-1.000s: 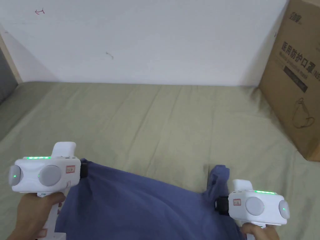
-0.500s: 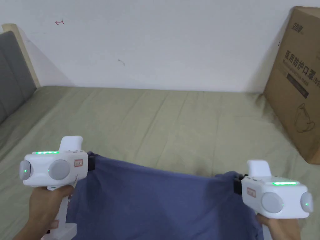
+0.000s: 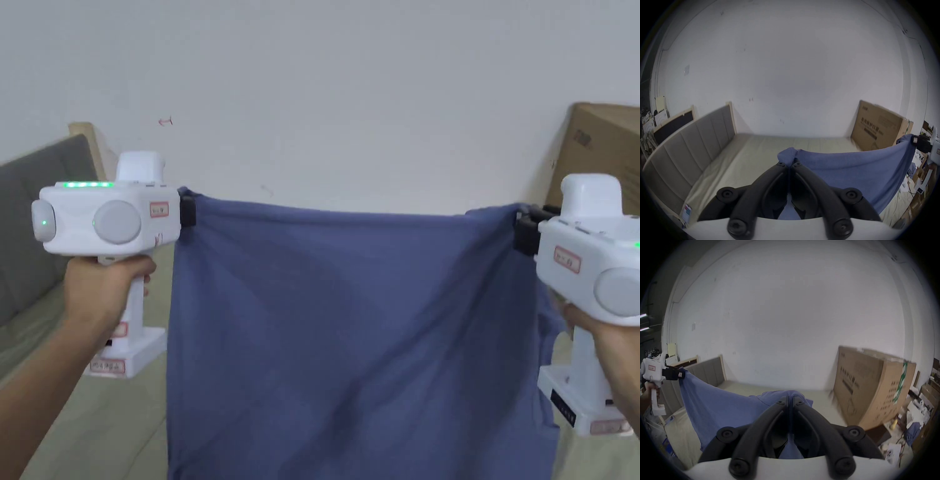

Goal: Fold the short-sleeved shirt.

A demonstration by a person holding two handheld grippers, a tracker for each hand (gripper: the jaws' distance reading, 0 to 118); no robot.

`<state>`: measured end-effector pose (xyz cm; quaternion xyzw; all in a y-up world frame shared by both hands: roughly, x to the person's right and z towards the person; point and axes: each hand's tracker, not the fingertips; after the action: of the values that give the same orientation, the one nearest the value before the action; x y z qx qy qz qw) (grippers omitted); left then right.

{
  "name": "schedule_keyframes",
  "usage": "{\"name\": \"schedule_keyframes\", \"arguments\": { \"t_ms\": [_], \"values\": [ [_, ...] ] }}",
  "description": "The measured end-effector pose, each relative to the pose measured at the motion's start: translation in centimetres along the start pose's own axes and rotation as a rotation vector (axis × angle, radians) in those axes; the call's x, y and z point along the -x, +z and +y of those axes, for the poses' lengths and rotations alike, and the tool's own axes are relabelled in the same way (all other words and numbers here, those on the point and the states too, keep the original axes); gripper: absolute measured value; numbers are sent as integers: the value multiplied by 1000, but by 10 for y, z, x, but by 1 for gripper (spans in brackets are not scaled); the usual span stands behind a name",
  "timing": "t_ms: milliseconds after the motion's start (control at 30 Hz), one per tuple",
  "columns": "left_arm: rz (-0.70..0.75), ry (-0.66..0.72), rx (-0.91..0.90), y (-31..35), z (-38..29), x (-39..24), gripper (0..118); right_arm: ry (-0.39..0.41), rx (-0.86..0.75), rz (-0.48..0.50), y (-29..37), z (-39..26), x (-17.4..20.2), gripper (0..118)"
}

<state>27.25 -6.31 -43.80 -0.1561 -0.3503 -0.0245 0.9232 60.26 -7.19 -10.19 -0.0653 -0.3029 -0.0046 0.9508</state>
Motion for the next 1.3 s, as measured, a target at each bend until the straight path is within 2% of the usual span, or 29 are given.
{"name": "schedule_keyframes", "arguments": {
  "t_ms": [200,367,567,800,1000,1133,1300],
  "values": [
    [23,-13,-106,-4,72,-9,2,35,-139,-8,-16,67,-2,3],
    [40,-37,-167,-22,111,-13,2,42,-193,0,-40,101,-10,3],
    [48,-26,-200,-57,124,-14,2,45,-223,6,-79,99,-22,3],
    [62,-31,-120,-129,70,-11,2,53,-115,21,-133,33,-26,3],
    [63,-54,-7,-177,-3,-6,2,23,14,32,-157,-33,-22,3],
    [50,-49,72,-187,-58,0,2,-17,104,52,-159,-95,-19,3],
    [47,-42,189,-169,-126,8,2,-67,207,88,-134,-149,-12,3]
  ]
}}
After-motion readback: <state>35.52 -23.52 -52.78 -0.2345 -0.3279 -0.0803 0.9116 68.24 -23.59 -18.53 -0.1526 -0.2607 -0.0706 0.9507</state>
